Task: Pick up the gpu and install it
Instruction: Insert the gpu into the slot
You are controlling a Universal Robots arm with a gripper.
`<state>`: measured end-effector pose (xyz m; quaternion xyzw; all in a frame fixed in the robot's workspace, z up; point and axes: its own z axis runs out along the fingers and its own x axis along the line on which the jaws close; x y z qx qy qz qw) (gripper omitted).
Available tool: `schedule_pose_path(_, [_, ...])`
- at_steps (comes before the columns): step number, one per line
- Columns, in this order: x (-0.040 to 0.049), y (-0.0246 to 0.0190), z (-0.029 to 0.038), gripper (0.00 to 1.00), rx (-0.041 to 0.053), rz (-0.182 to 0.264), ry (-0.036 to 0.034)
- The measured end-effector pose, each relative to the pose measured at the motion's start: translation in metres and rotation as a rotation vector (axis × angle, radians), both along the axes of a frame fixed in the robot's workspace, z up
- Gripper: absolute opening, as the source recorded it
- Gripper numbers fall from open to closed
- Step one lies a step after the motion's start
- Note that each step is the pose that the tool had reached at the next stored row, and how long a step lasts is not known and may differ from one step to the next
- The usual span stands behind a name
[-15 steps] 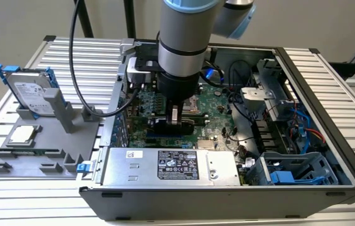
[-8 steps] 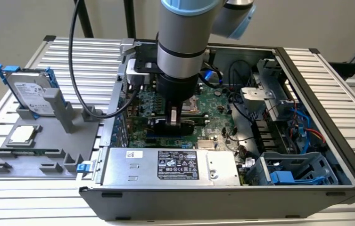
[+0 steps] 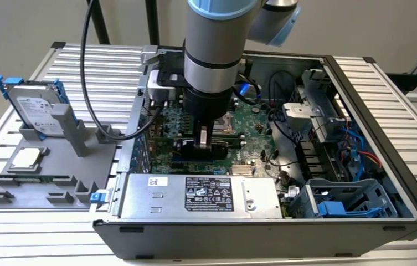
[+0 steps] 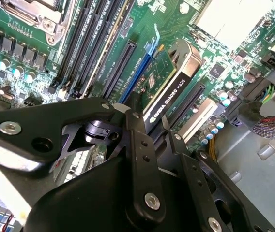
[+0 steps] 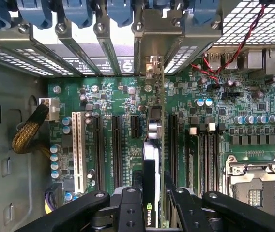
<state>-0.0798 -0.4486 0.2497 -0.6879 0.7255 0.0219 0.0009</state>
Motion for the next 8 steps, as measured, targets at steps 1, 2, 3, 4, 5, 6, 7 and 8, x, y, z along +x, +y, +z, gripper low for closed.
schedule_pose_path(1, [0.0000,0.0000,0.0008,0.00,-0.0005,0.000,0.0002])
schedule_pose_path(2, [0.0000,-0.0001,0.0019,0.00,-0.0009,0.000,0.0004])
schedule_pose_path(3, [0.0000,-0.0001,0.0023,0.00,-0.0005,0.000,0.0003])
schedule_pose_path(4, [0.0000,0.0000,0.0024,0.00,-0.0002,0.000,0.0002])
schedule_pose_path(5, [0.0000,-0.0001,0.0024,0.00,-0.0002,0.000,0.0002])
schedule_pose_path(6, [0.0000,-0.0001,0.0024,0.00,-0.0003,0.000,0.0003])
schedule_pose_path(7, [0.0000,-0.0001,0.0026,0.00,-0.0005,0.000,0.0004])
schedule_pose_path(8, [0.0000,-0.0001,0.0026,0.00,-0.0005,0.000,0.0004])
